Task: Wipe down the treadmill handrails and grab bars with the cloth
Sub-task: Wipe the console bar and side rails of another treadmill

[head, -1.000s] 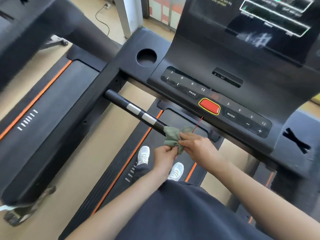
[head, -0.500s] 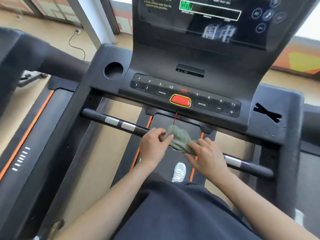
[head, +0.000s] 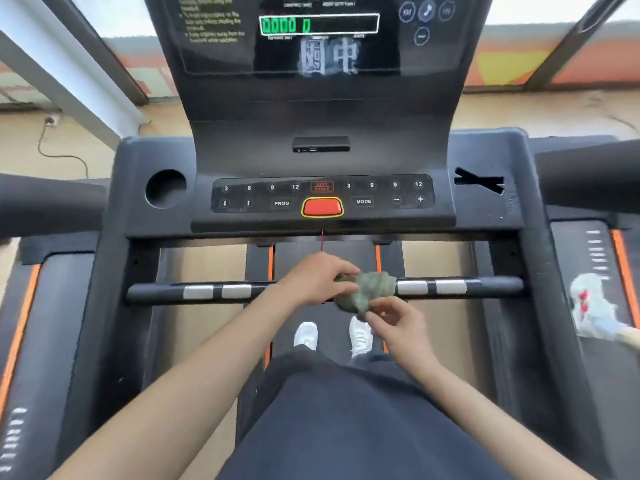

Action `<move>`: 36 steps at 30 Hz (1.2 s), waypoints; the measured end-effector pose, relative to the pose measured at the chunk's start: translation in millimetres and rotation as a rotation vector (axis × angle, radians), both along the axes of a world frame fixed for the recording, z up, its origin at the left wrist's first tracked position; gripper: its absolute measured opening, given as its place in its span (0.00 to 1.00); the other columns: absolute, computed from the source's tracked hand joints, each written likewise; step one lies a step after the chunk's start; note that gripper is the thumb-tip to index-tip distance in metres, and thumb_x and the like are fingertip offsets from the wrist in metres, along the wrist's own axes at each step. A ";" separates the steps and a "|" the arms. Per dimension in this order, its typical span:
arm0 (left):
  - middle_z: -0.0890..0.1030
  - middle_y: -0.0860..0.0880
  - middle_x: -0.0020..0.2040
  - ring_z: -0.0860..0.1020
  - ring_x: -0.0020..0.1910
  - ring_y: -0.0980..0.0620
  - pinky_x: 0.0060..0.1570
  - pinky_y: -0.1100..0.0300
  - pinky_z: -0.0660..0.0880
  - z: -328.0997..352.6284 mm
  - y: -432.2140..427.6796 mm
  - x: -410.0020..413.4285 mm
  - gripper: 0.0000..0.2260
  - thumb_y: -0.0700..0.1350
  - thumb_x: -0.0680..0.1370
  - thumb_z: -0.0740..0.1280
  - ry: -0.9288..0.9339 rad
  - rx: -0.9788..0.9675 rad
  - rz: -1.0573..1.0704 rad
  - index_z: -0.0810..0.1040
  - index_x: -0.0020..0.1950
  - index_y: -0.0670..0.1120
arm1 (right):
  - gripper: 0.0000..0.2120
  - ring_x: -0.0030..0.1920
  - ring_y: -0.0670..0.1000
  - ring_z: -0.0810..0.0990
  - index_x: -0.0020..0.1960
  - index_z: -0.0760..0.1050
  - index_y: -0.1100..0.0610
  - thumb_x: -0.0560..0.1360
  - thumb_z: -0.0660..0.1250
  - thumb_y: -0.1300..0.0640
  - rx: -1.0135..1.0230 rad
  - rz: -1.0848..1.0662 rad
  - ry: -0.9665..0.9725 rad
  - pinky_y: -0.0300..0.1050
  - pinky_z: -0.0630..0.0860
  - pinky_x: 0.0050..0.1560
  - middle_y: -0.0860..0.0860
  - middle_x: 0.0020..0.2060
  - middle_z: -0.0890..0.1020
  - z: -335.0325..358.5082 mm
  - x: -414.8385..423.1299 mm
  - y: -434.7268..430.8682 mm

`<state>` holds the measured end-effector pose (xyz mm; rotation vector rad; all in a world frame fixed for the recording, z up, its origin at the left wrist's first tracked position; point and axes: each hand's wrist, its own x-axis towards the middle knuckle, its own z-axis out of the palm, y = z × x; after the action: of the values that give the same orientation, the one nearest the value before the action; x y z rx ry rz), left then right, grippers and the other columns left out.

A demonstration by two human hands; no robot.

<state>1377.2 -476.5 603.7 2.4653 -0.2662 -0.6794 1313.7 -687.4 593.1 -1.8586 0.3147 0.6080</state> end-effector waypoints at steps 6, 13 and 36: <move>0.84 0.49 0.47 0.80 0.48 0.46 0.49 0.49 0.77 -6.9 4.9 22.7 0.17 0.59 0.76 0.71 0.075 0.068 -0.239 0.82 0.57 0.50 | 0.14 0.56 0.62 0.83 0.61 0.75 0.66 0.78 0.71 0.61 0.449 -0.605 0.410 0.50 0.84 0.47 0.62 0.56 0.82 -2.0 -11.3 34.3; 0.84 0.47 0.41 0.79 0.43 0.45 0.45 0.48 0.76 -9.1 3.2 31.6 0.13 0.55 0.79 0.67 -0.023 0.074 -0.406 0.82 0.50 0.46 | 0.05 0.54 0.55 0.82 0.56 0.78 0.58 0.81 0.67 0.59 0.564 -0.728 0.431 0.47 0.79 0.54 0.58 0.56 0.83 -2.3 -6.3 66.1; 0.77 0.48 0.32 0.71 0.31 0.53 0.36 0.52 0.69 8.1 -17.7 38.0 0.18 0.57 0.81 0.65 0.034 0.241 -0.425 0.77 0.39 0.45 | 0.11 0.56 0.53 0.84 0.60 0.81 0.61 0.77 0.71 0.62 0.796 -0.821 0.307 0.48 0.80 0.60 0.58 0.54 0.85 -25.7 -10.6 58.7</move>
<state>1415.2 -494.2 611.8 2.6452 -0.7483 -0.9768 1303.1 -628.7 567.5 -0.7576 0.8420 0.3484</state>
